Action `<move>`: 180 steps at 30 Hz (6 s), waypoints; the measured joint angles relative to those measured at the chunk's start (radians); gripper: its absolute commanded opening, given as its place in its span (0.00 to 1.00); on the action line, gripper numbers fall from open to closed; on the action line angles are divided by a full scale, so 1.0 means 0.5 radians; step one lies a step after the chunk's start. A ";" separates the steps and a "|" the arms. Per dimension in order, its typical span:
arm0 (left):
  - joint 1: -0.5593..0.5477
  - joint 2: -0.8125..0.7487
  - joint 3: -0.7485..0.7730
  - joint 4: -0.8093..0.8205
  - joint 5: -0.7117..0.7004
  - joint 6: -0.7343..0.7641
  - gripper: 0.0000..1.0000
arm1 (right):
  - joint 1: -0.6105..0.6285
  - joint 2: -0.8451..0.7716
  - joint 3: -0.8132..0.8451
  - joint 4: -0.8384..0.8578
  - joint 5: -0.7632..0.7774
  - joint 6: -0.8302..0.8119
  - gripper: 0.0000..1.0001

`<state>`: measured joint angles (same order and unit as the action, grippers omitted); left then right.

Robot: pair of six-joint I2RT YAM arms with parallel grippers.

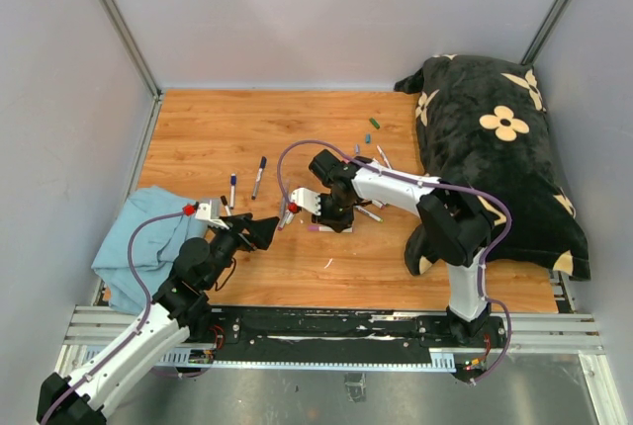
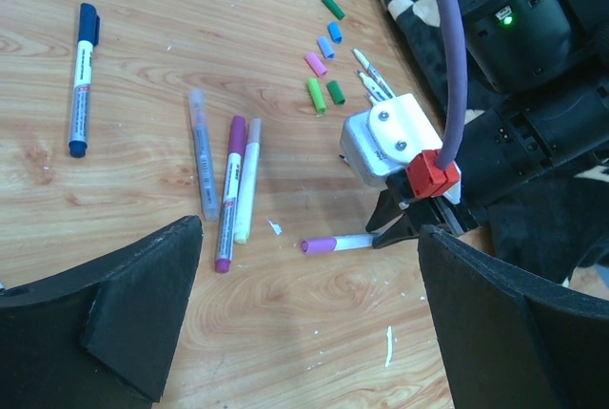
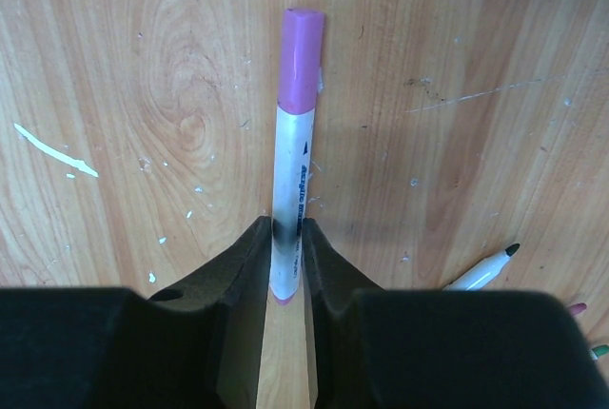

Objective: Open the pen caps
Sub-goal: Pick up the pen from the center of the board, then open the pen cap from the pen.

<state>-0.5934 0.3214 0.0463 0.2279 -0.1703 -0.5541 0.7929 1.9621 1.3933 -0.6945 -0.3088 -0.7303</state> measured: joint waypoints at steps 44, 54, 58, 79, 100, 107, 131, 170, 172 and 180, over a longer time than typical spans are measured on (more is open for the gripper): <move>0.000 0.183 -0.075 0.680 0.363 -0.327 0.99 | -0.201 -0.202 -0.034 -0.021 -0.554 0.084 0.01; 0.000 0.335 -0.075 0.971 0.452 -0.444 0.99 | -0.259 -0.278 -0.048 -0.021 -0.733 0.101 0.01; 0.000 0.347 -0.075 1.036 0.466 -0.478 0.99 | -0.282 -0.280 -0.051 -0.021 -0.779 0.107 0.01; 0.000 0.735 -0.075 1.518 0.503 -0.622 0.99 | -0.382 -0.330 -0.056 -0.021 -1.029 0.168 0.01; 0.000 1.022 -0.075 1.803 0.538 -0.669 0.99 | -0.449 -0.372 -0.056 -0.021 -1.258 0.242 0.01; 0.000 1.126 -0.075 1.913 0.558 -0.683 0.99 | -0.470 -0.372 -0.056 -0.021 -1.322 0.259 0.01; 0.000 1.493 -0.075 2.341 0.614 -0.743 0.97 | -0.508 -0.397 -0.056 -0.021 -1.479 0.299 0.01; 0.000 1.553 -0.075 2.466 0.624 -0.765 0.96 | -0.509 -0.397 -0.056 -0.021 -1.495 0.303 0.01; 0.000 1.553 -0.075 2.473 0.624 -0.768 0.96 | -0.509 -0.397 -0.056 -0.021 -1.495 0.303 0.01; 0.000 1.553 -0.075 2.474 0.624 -0.780 0.96 | -0.509 -0.397 -0.056 -0.021 -1.495 0.304 0.01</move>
<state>-0.5934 1.0977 0.0090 1.4651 0.1417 -0.9440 0.5385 1.7634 1.3655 -0.7052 -1.0565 -0.5785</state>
